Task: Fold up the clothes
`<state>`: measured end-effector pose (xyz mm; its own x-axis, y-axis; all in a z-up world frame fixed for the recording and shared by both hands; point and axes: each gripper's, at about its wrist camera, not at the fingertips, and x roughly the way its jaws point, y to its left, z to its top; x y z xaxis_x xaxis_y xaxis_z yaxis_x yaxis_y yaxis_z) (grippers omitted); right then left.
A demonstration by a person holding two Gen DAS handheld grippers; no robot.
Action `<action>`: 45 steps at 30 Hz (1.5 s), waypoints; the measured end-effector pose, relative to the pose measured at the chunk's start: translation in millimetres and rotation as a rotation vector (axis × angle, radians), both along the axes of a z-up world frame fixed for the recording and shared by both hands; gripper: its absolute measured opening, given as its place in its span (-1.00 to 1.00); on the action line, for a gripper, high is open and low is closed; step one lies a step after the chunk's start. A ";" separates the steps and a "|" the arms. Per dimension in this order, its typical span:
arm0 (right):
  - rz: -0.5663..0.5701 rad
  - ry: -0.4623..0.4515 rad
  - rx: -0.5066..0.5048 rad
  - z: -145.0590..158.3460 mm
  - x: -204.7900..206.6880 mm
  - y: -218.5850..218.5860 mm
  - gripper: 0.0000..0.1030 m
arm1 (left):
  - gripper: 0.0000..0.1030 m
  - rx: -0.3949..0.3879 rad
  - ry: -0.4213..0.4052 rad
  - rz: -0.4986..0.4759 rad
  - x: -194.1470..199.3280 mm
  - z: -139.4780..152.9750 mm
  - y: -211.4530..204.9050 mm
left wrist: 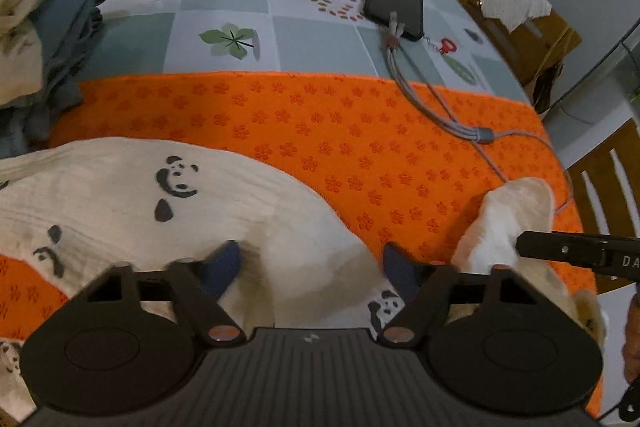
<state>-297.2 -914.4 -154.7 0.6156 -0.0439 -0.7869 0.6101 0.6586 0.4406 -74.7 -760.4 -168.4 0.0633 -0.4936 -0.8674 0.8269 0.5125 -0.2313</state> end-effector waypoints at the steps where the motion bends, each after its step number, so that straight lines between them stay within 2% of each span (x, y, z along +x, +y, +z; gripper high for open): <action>1: -0.001 -0.005 0.007 -1.3 -0.5 -1.3 -0.75 | -0.12 0.003 -0.040 0.001 -1.9 0.7 -0.9; 2: -0.005 -0.010 0.011 -1.8 -1.2 -2.5 -0.82 | -0.86 0.014 -0.062 -0.006 -2.0 1.1 -2.2; 3: -0.009 -0.017 0.012 -1.6 -2.1 -3.2 -0.84 | -0.92 0.025 -0.066 -0.001 -0.3 1.1 -2.7; 5: -0.013 -0.038 0.003 3.3 -5.6 -3.4 -0.87 | -0.92 -0.002 -0.066 0.026 5.6 7.1 1.1; 11: -0.082 -0.136 -0.094 41.9 -26.0 -3.3 -0.88 | -0.92 -0.156 -0.209 0.100 25.6 66.0 3.2; 14: -0.135 -0.195 -0.153 60.5 -36.1 -7.9 -0.88 | -0.92 -0.201 -0.258 0.136 48.2 90.4 -8.7; 19: -0.151 -0.185 -0.236 60.0 -26.2 -19.6 -0.88 | -0.93 -0.193 -0.310 0.156 80.8 98.1 -38.5; 23: -0.117 -0.137 -0.228 41.1 -13.0 -24.9 -0.79 | -0.91 -0.135 -0.310 0.150 100.5 78.1 -61.7; 26: -0.095 -0.094 -0.216 32.2 -10.7 -26.1 -0.55 | -0.75 -0.090 -0.289 0.128 109.9 59.0 -72.1; 28: -0.095 -0.087 -0.230 36.7 -21.5 -23.5 -0.32 | -0.34 -0.098 -0.292 0.115 106.9 58.9 -71.3; 29: -0.098 -0.083 -0.239 39.8 -28.0 -21.9 -0.23 | 0.03 -0.108 -0.292 0.109 104.5 61.3 -69.9; 30: -0.100 -0.079 -0.249 43.0 -34.5 -20.3 -0.22 | 0.31 -0.117 -0.293 0.104 102.0 63.6 -68.6; 32: -0.109 -0.068 -0.265 49.0 -48.3 -17.0 -0.21 | 0.45 -0.150 -0.283 0.083 94.2 72.3 -63.0; 39: -0.202 0.017 -0.238 49.1 -115.8 -6.6 -0.21 | 0.57 -0.193 -0.218 -0.013 46.9 101.5 -34.7; 43: -0.243 0.039 -0.151 34.8 -146.4 1.5 -0.21 | 0.59 -0.183 -0.183 -0.041 16.0 108.8 -8.1; 45: -0.282 0.016 -0.066 23.0 -158.3 2.3 -0.18 | 0.59 -0.174 -0.161 -0.043 2.4 110.3 7.1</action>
<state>-455.5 -912.1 -131.8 0.5596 -0.2633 -0.7858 0.7797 0.4886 0.3915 -72.3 -753.3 -58.0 0.1696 -0.6396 -0.7497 0.8806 0.4399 -0.1762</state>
